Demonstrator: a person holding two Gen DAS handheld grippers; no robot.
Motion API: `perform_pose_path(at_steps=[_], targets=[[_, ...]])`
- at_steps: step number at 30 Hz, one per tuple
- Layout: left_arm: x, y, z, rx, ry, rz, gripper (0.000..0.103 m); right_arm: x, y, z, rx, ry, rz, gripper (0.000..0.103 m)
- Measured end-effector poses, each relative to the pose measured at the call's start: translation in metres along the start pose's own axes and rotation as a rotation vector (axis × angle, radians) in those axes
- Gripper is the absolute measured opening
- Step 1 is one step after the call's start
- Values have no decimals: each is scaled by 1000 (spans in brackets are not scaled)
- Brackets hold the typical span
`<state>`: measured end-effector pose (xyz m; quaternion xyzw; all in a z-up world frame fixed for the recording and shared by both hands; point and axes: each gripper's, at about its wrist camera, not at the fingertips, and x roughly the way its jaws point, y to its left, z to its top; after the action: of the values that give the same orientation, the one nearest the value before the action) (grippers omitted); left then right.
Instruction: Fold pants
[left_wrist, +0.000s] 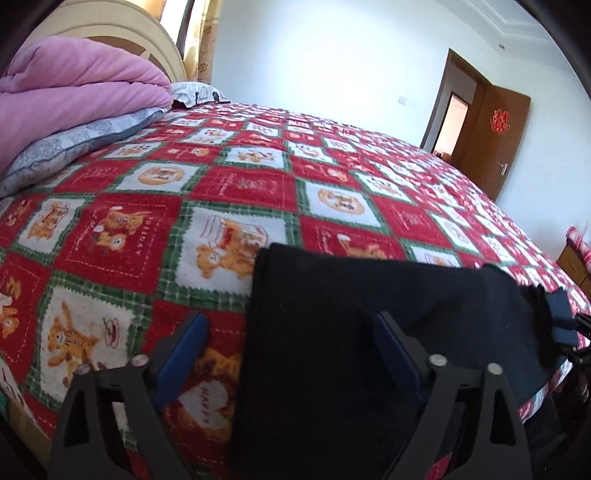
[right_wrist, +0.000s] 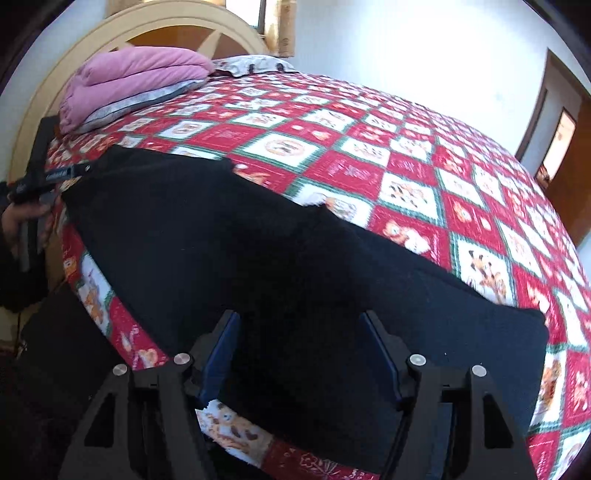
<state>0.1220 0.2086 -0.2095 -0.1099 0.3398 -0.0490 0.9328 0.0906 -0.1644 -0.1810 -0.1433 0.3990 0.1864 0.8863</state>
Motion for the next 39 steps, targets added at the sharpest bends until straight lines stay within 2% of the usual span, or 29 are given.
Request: perform_pose_path(at_steps=[2, 4, 5, 7, 12, 13, 15, 16, 17, 19, 23, 28, 32, 39], targets=[[-3, -2, -1, 3, 11, -12, 78, 2, -4, -1, 23, -1, 15, 68], [-3, -4, -2, 15, 22, 8, 73, 4, -6, -2, 32, -3, 25, 68], [-4, -3, -2, 7, 21, 10, 67, 6, -6, -2, 32, 0, 22, 68], [-4, 0, 0, -17, 28, 0, 61, 10, -7, -4, 31, 7, 21, 68], [-1, -3, -3, 16, 36, 12, 63, 12, -6, -6, 24, 4, 15, 69], [-1, -2, -3, 17, 33, 9, 60, 13, -5, -7, 21, 1, 12, 69], [-5, -3, -1, 22, 31, 7, 47, 13, -4, -8, 20, -3, 8, 70], [-7, -5, 1, 25, 35, -12, 29, 12, -4, -7, 20, -3, 6, 70], [-9, -8, 3, 29, 36, -22, 25, 11, -4, -6, 22, -3, 5, 70], [-13, -17, 7, 52, 28, -7, 23, 10, -5, -6, 26, -2, 5, 70], [-26, -23, 14, 56, 15, -35, 23, 10, -5, -6, 22, 0, 2, 70], [-47, -20, 25, -7, -24, -145, 22, -4, -8, 0, 30, -13, -11, 70], [-67, -35, 37, -33, -73, -240, 22, -25, -16, 7, 46, -37, -26, 70], [-96, -106, 53, 70, -132, -391, 22, -67, -63, 0, 160, -47, -64, 70]])
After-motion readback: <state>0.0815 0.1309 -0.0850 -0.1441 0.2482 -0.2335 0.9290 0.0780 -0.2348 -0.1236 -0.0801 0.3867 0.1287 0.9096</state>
